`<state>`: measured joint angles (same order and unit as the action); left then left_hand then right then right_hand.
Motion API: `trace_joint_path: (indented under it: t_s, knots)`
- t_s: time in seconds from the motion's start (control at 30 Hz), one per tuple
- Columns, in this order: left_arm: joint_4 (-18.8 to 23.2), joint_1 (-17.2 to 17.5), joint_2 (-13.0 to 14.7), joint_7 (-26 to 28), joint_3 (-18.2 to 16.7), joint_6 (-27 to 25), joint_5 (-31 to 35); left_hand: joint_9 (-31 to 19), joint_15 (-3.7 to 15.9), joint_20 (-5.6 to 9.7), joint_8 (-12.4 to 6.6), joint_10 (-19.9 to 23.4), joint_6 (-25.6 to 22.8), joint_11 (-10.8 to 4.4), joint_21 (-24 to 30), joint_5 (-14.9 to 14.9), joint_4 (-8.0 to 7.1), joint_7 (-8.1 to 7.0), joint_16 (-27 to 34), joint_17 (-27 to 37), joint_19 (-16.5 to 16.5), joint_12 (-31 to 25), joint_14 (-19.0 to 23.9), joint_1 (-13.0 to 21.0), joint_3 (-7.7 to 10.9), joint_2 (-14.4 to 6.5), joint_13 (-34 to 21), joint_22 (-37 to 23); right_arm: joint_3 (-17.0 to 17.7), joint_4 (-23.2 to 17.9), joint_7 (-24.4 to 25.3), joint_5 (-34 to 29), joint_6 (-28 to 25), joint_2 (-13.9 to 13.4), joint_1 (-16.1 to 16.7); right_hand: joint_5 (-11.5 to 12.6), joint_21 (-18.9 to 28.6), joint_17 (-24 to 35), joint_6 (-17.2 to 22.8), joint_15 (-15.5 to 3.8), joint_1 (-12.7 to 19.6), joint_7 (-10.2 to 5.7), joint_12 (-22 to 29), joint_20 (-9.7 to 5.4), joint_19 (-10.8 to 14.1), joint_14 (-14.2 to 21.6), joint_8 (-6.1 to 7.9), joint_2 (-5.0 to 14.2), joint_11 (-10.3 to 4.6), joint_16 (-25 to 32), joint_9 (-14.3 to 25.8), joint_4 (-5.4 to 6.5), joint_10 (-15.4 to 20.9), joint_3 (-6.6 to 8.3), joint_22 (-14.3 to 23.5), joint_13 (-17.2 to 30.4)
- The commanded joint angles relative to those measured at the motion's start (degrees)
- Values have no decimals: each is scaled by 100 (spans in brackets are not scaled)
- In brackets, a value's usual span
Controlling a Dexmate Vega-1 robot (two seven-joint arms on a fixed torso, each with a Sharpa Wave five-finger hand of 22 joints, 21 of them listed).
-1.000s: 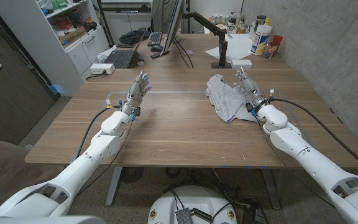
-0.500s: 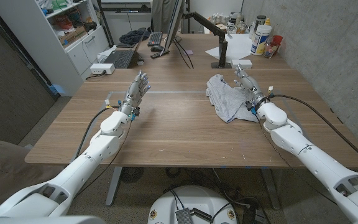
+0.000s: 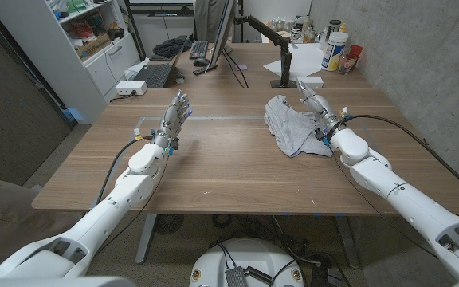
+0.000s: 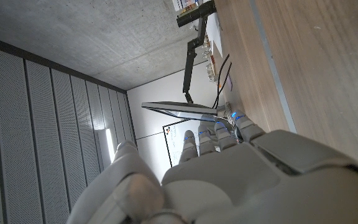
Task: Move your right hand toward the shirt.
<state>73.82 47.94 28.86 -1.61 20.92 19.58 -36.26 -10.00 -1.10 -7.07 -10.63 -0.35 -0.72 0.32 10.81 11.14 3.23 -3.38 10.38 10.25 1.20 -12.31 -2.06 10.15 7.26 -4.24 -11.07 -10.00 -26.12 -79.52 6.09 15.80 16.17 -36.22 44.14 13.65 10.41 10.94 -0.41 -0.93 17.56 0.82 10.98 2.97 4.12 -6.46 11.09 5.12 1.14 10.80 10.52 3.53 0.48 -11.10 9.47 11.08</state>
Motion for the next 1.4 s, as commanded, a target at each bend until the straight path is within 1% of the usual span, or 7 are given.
trace_joint_path:
  t_s: [0.03,0.27,0.73,0.83,0.87,1.23,1.4]
  knots:
    - [68,46,16,40,-1,-4,26,-25,17,-56,-16,-29,-19,-11,27,14,13,-33,35,24,-17,-14,-57,48,43,-6,-33,-14,-78,-142,163,-510,-146,-197,-36,-11,-4,0,-18,-3,62,32,1,7,-25,-70,17,10,32,-5,20,-50,-37,-7,24,6]
    - [105,55,26,84,-2,-7,57,-25,14,-49,-21,-26,-34,-19,25,14,15,-24,35,24,-22,-15,-59,49,43,-6,-33,-14,-151,-324,412,-1008,-358,-347,-54,-17,0,0,-21,1,75,34,5,9,-29,-71,14,5,40,1,21,-60,-40,-5,24,6]
    - [144,60,26,132,10,-28,89,-25,15,-40,-17,-23,-31,-16,25,13,18,-18,35,23,-25,-15,-64,51,44,-8,-33,-14,-217,-485,567,-1489,-568,-505,-74,-31,9,3,-23,15,88,34,8,3,-34,-93,12,2,40,6,22,-72,-56,-5,24,7]
    - [156,66,30,151,16,-24,111,-25,16,-43,-18,-24,-34,-13,27,13,19,-16,35,23,-21,-15,-66,52,45,-9,-33,-14,-246,-573,674,-1698,-727,-554,-74,-34,10,5,-9,22,85,29,11,11,-36,-95,17,1,43,8,23,-71,-53,-6,24,7]
    - [135,31,75,141,53,-25,208,-25,15,-41,-18,-24,-34,-13,27,13,20,-17,36,23,-21,-15,-64,53,45,-9,-33,-14,-329,-754,821,-2102,-1000,-667,-77,-36,11,7,1,22,81,26,12,17,-37,-97,21,0,44,9,23,-69,-53,-8,24,7]
    - [293,140,120,228,8,-74,177,-25,13,-36,-16,-35,-34,-31,23,14,27,-7,29,22,-35,-9,-86,61,49,-11,-33,-14,-364,-880,953,-2362,-1205,-697,-49,-48,16,15,7,26,52,30,15,35,-38,-100,21,-3,79,20,24,-55,-61,-21,24,8]
    - [354,184,124,240,13,-72,179,-25,4,-33,-15,-35,-32,-27,22,14,30,-10,32,22,-39,-9,-81,65,50,-12,-33,-13,-439,-1004,1028,-2683,-1415,-778,-59,-54,18,17,12,29,42,30,19,37,-39,-102,21,-7,44,24,25,-51,-59,-27,24,8]
